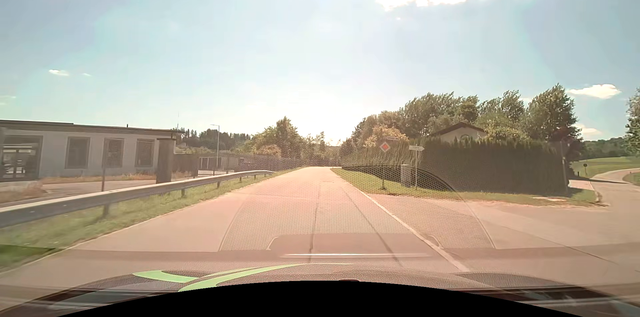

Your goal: Follow the waypoints while adhering to traffic rules and regulations

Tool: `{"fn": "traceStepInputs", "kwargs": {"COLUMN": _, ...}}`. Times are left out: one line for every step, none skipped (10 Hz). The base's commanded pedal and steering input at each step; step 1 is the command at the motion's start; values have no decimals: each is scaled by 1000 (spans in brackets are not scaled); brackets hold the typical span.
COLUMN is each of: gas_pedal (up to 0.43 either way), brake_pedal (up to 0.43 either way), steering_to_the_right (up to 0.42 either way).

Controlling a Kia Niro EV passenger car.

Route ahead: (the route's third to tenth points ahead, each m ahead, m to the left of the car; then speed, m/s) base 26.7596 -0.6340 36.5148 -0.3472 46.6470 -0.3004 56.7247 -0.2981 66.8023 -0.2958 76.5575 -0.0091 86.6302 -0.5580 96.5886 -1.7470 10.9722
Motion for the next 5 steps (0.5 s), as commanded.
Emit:
{"fn": "traceStepInputs", "kwargs": {"gas_pedal": 150, "brake_pedal": 0, "steering_to_the_right": 4}}
{"fn": "traceStepInputs", "kwargs": {"gas_pedal": 150, "brake_pedal": 0, "steering_to_the_right": 3}}
{"fn": "traceStepInputs", "kwargs": {"gas_pedal": 150, "brake_pedal": 0, "steering_to_the_right": 4}}
{"fn": "traceStepInputs", "kwargs": {"gas_pedal": 150, "brake_pedal": 0, "steering_to_the_right": 4}}
{"fn": "traceStepInputs", "kwargs": {"gas_pedal": 157, "brake_pedal": 0, "steering_to_the_right": 3}}
